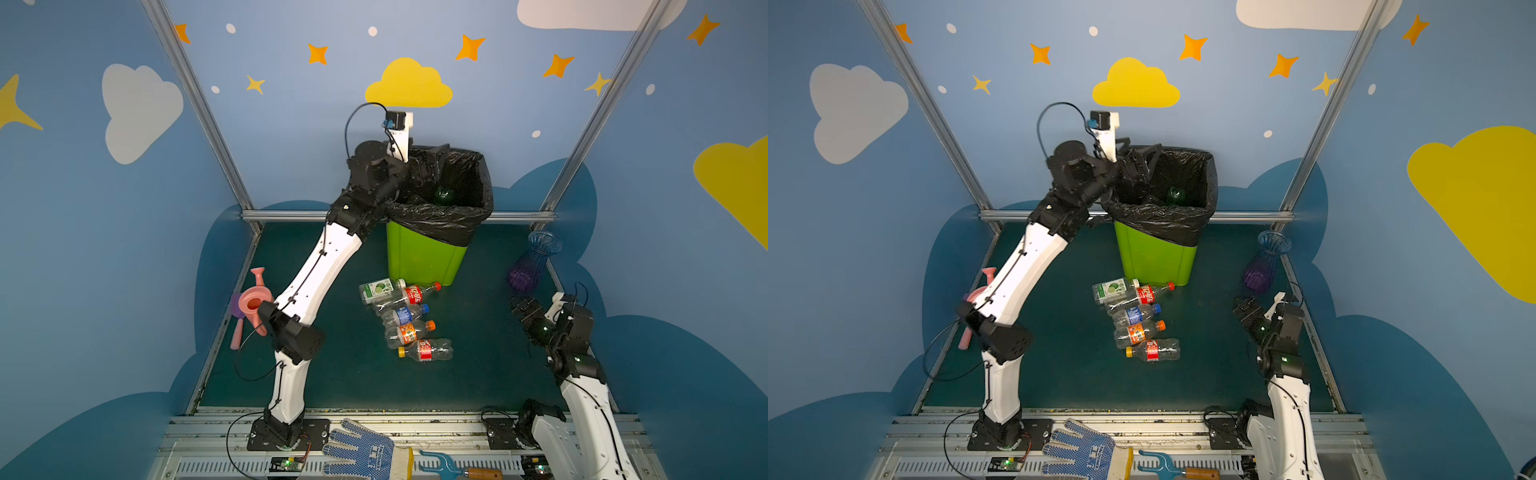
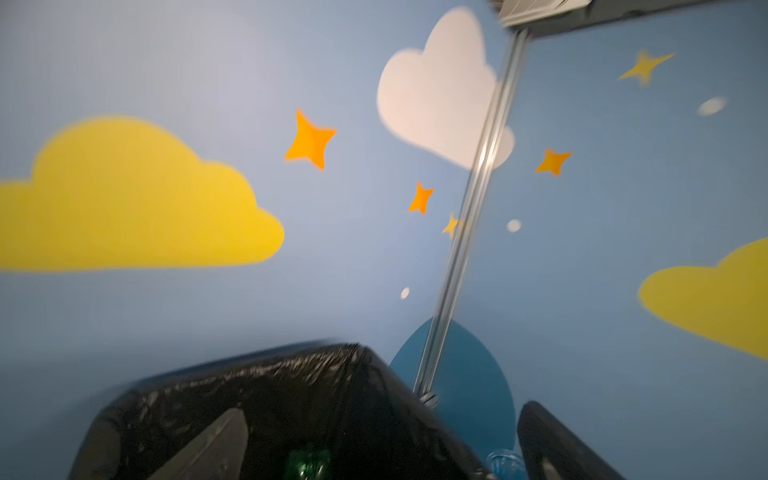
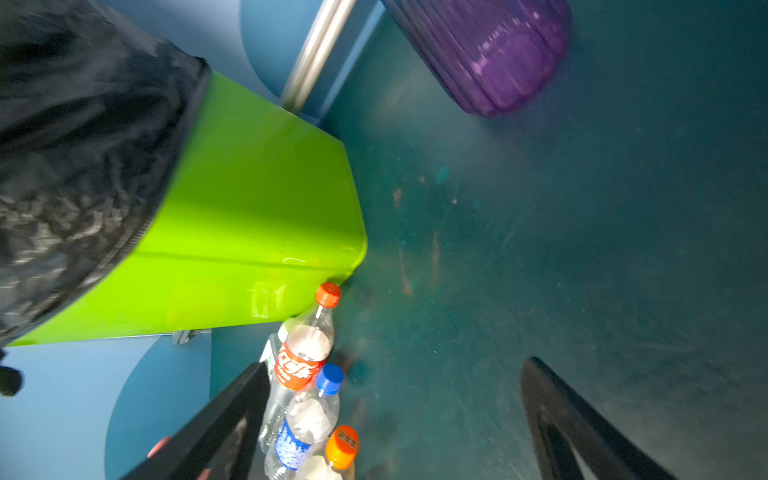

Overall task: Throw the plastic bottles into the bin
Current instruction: 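Draw the left gripper back beside the bottles while the right reaches toward them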

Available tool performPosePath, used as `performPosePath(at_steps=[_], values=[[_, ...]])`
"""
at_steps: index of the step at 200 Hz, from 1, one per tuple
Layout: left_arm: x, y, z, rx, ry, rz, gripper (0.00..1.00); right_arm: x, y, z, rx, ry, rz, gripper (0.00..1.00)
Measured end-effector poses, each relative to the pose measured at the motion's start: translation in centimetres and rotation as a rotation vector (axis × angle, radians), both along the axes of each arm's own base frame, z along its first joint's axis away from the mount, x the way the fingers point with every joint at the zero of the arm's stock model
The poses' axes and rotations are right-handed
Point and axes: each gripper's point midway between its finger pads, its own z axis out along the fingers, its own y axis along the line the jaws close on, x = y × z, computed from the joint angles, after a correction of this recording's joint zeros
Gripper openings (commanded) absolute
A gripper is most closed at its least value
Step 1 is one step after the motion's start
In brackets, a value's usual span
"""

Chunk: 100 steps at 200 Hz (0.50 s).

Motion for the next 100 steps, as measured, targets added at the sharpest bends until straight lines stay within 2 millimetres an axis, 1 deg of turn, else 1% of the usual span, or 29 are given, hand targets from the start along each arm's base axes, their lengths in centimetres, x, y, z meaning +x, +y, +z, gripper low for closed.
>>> performPosePath(at_steps=[6, 12, 19, 26, 32, 39, 46, 53, 66, 73, 86, 95, 100], values=[[-1.9, 0.8, 2.0, -0.023, -0.05, -0.003, 1.0, -0.1, 0.0, -0.4, 0.005, 0.011, 0.0, 0.93], [-3.7, 1.7, 3.7, -0.043, -0.093, -0.004, 1.0, -0.2, 0.1, -0.7, 0.008, 0.017, 0.0, 0.93], [-5.4, 2.8, 5.2, -0.065, -0.138, 0.001, 1.0, -0.2, 0.1, -0.9, 0.012, 0.024, 0.0, 0.93], [-6.9, 3.9, 6.2, -0.082, -0.172, 0.008, 1.0, -0.2, 0.1, -0.9, 0.016, 0.027, -0.001, 0.93], [-7.7, 4.6, 6.5, -0.089, -0.193, 0.018, 1.0, -0.2, 0.1, -0.9, 0.018, 0.028, 0.0, 0.93], [-8.3, 5.3, 6.4, -0.09, -0.203, 0.03, 1.0, -0.2, 0.2, -1.0, 0.021, 0.032, 0.003, 0.93], [-8.6, 5.7, 5.7, -0.082, -0.203, 0.04, 1.0, -0.2, 0.3, -1.1, 0.024, 0.035, 0.006, 0.93], [-8.6, 5.8, 4.6, -0.065, -0.193, 0.049, 1.0, -0.1, 0.3, -1.2, 0.027, 0.04, 0.01, 0.93], [-7.7, 5.8, 1.1, -0.008, -0.141, 0.078, 1.0, -0.1, 0.5, -1.4, 0.042, 0.051, 0.01, 0.93], [-7.1, 5.7, -1.3, 0.026, -0.102, 0.097, 1.0, -0.1, 0.6, -1.6, 0.053, 0.06, 0.012, 0.93], [-5.9, 5.8, -6.5, 0.101, -0.016, 0.134, 1.0, -0.1, 1.0, -2.0, 0.081, 0.08, 0.017, 0.93], [-5.3, 6.1, -10.3, 0.159, 0.047, 0.163, 1.0, -0.2, 1.3, -2.3, 0.102, 0.101, 0.018, 0.93], [-5.2, 6.5, -12.0, 0.187, 0.076, 0.178, 1.0, -0.3, 1.6, -2.5, 0.114, 0.115, 0.023, 0.93]])
